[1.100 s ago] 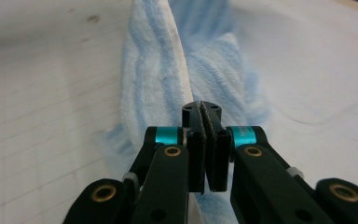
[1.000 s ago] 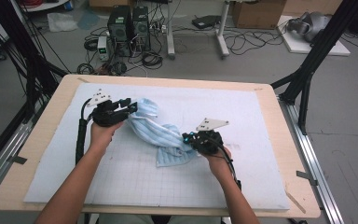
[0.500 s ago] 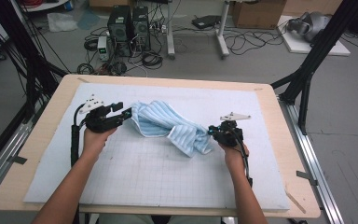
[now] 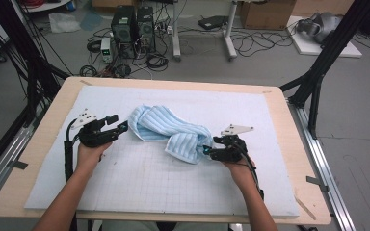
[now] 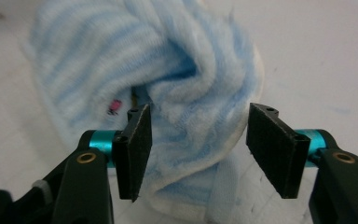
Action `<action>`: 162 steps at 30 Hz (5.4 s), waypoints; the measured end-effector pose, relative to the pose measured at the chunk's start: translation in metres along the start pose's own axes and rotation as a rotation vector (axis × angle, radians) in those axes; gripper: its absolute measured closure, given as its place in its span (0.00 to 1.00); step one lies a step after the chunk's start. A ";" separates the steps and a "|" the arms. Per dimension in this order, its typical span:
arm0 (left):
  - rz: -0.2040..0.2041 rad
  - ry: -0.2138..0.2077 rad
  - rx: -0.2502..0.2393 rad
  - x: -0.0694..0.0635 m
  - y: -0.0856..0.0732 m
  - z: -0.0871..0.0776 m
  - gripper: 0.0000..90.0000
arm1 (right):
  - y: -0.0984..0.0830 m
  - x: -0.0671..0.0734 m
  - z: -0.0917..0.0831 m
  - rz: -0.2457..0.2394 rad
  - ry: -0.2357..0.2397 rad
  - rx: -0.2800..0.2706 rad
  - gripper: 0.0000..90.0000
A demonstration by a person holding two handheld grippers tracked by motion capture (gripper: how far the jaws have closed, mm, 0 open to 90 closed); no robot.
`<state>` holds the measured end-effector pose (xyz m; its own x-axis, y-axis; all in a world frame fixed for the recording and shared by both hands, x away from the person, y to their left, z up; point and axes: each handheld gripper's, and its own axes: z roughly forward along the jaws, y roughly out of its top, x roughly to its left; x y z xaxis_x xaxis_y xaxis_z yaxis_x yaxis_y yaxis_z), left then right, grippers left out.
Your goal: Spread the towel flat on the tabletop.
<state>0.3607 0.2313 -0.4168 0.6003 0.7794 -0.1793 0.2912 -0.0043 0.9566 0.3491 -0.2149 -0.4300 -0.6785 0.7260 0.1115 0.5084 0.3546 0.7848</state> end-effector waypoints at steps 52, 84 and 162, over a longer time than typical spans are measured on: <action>-0.020 0.036 -0.018 0.008 -0.005 -0.004 0.27 | 0.086 0.007 0.080 -0.019 0.116 0.019 0.16; -0.027 0.010 0.049 0.005 -0.011 0.005 0.31 | 0.032 -0.023 0.022 0.007 -0.111 0.210 0.98; 0.002 -0.022 0.220 -0.008 -0.013 0.042 0.47 | 0.023 -0.023 0.028 0.046 -0.062 -0.047 0.66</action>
<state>0.3835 0.1991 -0.4376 0.6164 0.7654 -0.1848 0.4445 -0.1445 0.8841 0.3907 -0.2073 -0.4315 -0.6197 0.7769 0.1114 0.5120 0.2926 0.8076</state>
